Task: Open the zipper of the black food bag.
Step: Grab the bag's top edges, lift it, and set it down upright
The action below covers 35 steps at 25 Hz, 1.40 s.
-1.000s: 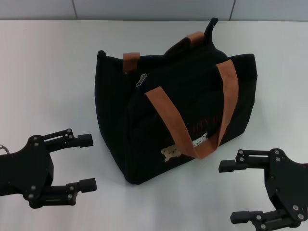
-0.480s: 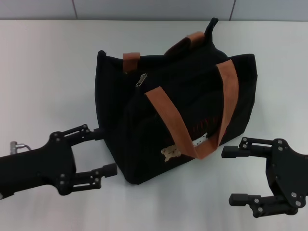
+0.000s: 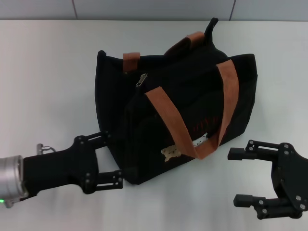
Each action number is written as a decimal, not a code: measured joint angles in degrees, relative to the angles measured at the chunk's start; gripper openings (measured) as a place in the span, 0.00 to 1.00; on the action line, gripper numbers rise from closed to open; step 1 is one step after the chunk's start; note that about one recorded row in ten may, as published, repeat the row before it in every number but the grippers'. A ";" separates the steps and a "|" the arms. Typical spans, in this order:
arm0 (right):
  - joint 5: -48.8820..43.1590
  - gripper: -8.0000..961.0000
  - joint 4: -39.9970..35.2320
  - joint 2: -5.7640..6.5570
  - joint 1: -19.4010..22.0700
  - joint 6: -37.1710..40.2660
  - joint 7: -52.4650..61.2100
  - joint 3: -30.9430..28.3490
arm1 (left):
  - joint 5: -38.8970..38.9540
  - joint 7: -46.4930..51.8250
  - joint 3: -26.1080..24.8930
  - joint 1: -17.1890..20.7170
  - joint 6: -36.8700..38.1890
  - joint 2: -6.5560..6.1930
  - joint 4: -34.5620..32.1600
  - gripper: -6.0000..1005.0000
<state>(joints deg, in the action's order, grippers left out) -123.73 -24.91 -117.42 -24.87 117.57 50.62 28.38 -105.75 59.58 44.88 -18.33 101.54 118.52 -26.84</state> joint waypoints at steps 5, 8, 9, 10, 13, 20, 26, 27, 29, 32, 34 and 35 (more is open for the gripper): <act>-0.01 0.81 0.03 -0.05 1.03 0.00 -0.24 -0.02 | 0.59 -1.46 -0.72 -4.24 -5.68 0.40 6.55 0.81; -0.01 0.81 0.03 -0.06 1.28 0.01 -0.28 -0.30 | 0.65 -2.33 -1.73 -5.85 -7.38 0.41 9.08 0.81; -0.02 0.81 0.02 -0.06 1.37 0.02 -0.30 -0.51 | 0.75 -3.12 -2.94 -6.88 -8.79 0.46 10.69 0.81; -0.02 0.81 0.02 -0.07 1.47 0.02 -0.34 -0.82 | 0.80 -4.16 -4.55 -7.61 -10.53 0.56 12.20 0.81; -0.02 0.81 0.03 -0.09 1.51 0.01 -0.36 -1.10 | 0.88 -5.85 -7.48 -8.47 -13.44 0.62 14.30 0.81; -0.02 0.81 0.18 -0.14 1.49 -1.30 -0.40 -2.13 | 4.12 -6.88 -10.96 -8.80 -20.30 0.62 15.64 0.71; -0.01 0.81 0.51 -0.18 1.49 -2.72 -0.43 -2.28 | 4.63 -8.83 -11.07 -8.83 -21.27 0.49 15.68 0.53; -0.01 0.81 0.53 -0.18 1.49 -2.90 -0.43 -2.30 | 4.63 -8.98 -11.08 -8.83 -21.27 0.44 15.66 0.51; 0.00 0.81 0.58 -0.18 1.49 -3.08 -0.43 -2.35 | 4.63 -9.24 -11.07 -8.81 -21.18 0.36 15.35 0.45; 0.01 0.81 0.58 -0.18 1.49 -3.10 -0.44 -2.37 | 4.62 -9.76 -10.99 -8.68 -20.83 0.31 15.14 0.38; 0.03 0.81 0.57 -0.21 1.49 -3.12 -0.44 -2.37 | 4.62 -9.90 -11.02 -8.63 -20.78 0.25 15.13 0.34; 0.04 0.81 0.57 -0.26 1.49 -3.13 -0.44 -2.38 | 4.62 -9.90 -11.08 -8.58 -20.75 0.19 15.10 0.32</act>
<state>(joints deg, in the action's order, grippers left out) -123.69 -24.34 -117.68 -23.38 114.44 50.18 26.01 -101.13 49.68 33.81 -26.90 80.79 118.70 -11.74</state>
